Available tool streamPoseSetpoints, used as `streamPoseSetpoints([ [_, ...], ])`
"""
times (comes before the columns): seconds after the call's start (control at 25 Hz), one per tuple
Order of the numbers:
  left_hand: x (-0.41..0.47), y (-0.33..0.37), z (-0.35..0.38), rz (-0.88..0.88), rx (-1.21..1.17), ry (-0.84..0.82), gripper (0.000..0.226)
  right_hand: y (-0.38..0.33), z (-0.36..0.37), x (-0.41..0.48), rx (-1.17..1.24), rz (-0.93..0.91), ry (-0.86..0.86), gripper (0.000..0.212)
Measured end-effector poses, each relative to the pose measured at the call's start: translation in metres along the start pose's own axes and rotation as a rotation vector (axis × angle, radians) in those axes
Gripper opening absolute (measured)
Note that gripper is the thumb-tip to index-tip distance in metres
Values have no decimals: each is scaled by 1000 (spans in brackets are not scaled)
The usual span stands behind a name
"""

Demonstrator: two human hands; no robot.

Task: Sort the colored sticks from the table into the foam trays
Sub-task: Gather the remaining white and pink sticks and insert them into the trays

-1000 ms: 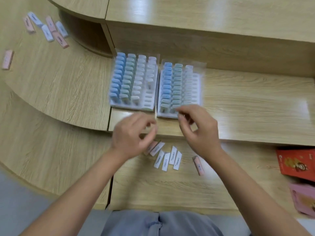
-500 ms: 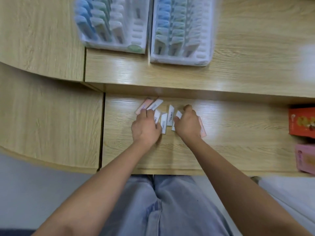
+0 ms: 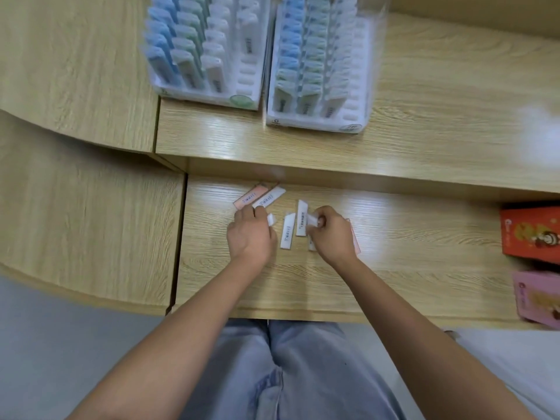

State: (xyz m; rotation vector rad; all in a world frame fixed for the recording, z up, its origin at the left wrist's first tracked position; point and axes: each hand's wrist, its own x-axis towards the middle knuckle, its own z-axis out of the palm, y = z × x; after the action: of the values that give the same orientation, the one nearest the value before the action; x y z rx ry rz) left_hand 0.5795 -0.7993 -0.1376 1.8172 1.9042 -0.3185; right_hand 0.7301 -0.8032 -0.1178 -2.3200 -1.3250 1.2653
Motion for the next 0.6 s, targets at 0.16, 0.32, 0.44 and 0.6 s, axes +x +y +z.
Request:
streamPoseSetpoints([
  [0.16,-3,-4,5,35,16,9,31,-7,-16,-17,97,-58,-35,16],
  [0.32,-6,-11,12,39,-84,38,28,-28,-25,-29,146,-191,-123,17],
  [0.44,-9,-18,11,111,-138,20,27,-55,-34,-33,160,-313,-126,18],
  [0.6,-25,-32,-7,270,-433,117,21,-93,-57,-39,195,-482,-87,29],
])
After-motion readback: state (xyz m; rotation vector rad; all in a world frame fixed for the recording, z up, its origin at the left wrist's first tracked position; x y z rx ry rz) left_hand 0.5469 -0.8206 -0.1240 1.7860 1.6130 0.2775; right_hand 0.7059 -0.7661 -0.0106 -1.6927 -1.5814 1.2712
